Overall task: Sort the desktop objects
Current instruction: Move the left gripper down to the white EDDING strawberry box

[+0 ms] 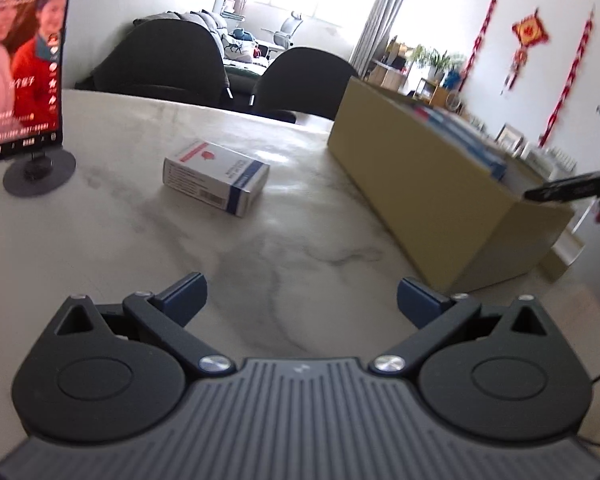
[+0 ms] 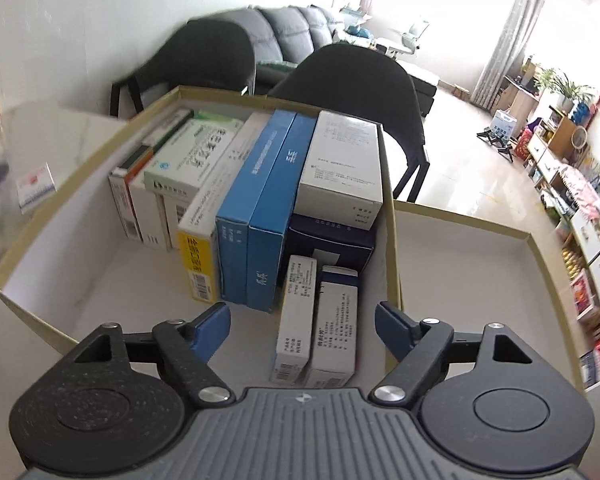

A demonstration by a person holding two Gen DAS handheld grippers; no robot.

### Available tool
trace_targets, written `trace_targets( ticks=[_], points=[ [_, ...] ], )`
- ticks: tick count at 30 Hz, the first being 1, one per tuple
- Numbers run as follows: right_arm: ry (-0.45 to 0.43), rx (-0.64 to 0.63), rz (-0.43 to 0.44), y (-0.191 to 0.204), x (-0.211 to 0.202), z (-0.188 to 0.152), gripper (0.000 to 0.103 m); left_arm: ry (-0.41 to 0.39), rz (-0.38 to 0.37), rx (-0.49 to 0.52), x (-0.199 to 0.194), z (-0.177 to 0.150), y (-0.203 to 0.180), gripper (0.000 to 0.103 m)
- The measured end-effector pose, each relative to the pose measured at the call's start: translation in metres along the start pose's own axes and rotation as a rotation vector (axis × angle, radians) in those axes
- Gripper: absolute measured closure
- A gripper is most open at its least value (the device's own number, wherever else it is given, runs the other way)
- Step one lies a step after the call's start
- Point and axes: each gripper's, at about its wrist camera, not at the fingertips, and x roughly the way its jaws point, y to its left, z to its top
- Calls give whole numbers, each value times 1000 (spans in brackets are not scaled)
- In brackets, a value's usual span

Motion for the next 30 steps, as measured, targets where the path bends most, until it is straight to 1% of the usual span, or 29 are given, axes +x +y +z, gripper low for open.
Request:
trace_targets(
  ticks=[6, 10, 14, 17, 21, 30],
  points=[
    [-76, 42, 30, 0, -16, -10, 7, -36, 63, 106, 12, 9, 3, 0],
    [-134, 46, 14, 4, -32, -21, 2, -61, 103, 164, 17, 17, 7, 0],
    [-182, 70, -7, 2, -46, -31, 1, -66, 125, 202, 24, 21, 13, 0],
    [-214, 103, -28, -2, -55, -39, 1, -67, 123, 215, 28, 25, 16, 0],
    [-249, 144, -18, -6, -69, -50, 1, -61, 125, 226, 36, 32, 21, 0],
    [-330, 170, -15, -2, -99, -72, 1, -23, 131, 283, 53, 41, 20, 0]
  ],
)
